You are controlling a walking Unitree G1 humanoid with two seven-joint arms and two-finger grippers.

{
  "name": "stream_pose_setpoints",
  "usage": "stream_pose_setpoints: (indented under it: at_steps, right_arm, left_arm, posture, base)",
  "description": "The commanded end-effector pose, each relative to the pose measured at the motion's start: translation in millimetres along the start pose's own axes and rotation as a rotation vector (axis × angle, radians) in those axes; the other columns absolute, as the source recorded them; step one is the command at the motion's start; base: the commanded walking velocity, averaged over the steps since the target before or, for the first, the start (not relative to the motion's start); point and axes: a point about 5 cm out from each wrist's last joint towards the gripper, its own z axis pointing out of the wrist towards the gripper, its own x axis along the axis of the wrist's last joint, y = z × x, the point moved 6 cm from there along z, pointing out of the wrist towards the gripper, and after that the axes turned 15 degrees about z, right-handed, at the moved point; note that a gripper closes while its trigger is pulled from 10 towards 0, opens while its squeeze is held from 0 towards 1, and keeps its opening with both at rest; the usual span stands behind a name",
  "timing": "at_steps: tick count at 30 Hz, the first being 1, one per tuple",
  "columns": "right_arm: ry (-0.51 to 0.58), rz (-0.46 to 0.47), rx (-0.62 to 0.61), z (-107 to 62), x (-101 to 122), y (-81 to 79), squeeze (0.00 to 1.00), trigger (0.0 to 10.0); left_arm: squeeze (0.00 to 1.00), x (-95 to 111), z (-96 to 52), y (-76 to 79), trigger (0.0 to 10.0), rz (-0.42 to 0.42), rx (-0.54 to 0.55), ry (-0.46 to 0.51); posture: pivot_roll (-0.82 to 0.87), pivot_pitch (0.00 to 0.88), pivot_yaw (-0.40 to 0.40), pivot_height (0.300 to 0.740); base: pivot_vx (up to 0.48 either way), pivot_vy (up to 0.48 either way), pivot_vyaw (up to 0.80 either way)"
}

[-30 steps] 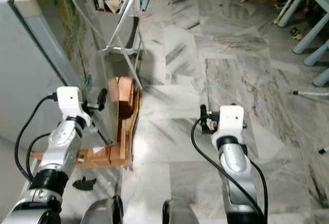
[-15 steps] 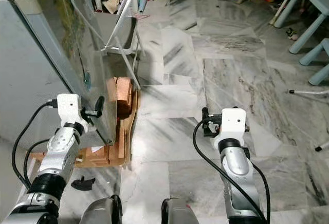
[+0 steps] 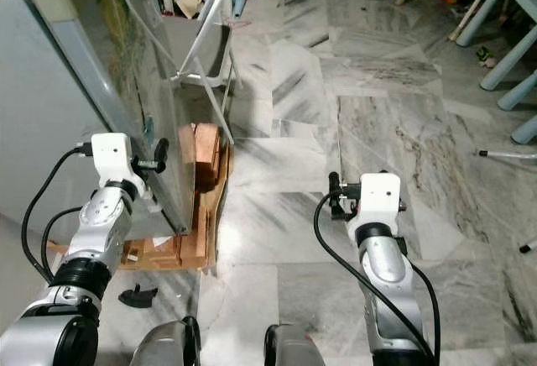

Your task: Restocking fridge

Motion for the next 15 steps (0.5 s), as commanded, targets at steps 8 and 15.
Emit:
stream_pose_setpoints:
  at_steps: [8, 15]
  right_arm:
    - [-0.133, -0.096, -0.105, -30.6, -31, 48.4, 0.0, 10.0]
    - [-0.144, -0.088, -0.118, -34.4, -36, 51.6, 0.0, 10.0]
  left_arm:
    - [0.0, 111, -24.0, 148.5, 10.0, 0.093, -0.509, 0.41]
    - [0.0, 119, -75.3, 211.4, 10.0, 0.066, -0.765, 0.499]
  posture:
    - [-0.09, 0.124, -0.056, 0.74]
    - [-0.1, 0.123, -0.041, 0.74]
  base:
    - [0.0, 0.0, 0.0]
    - [0.0, 0.0, 0.0]
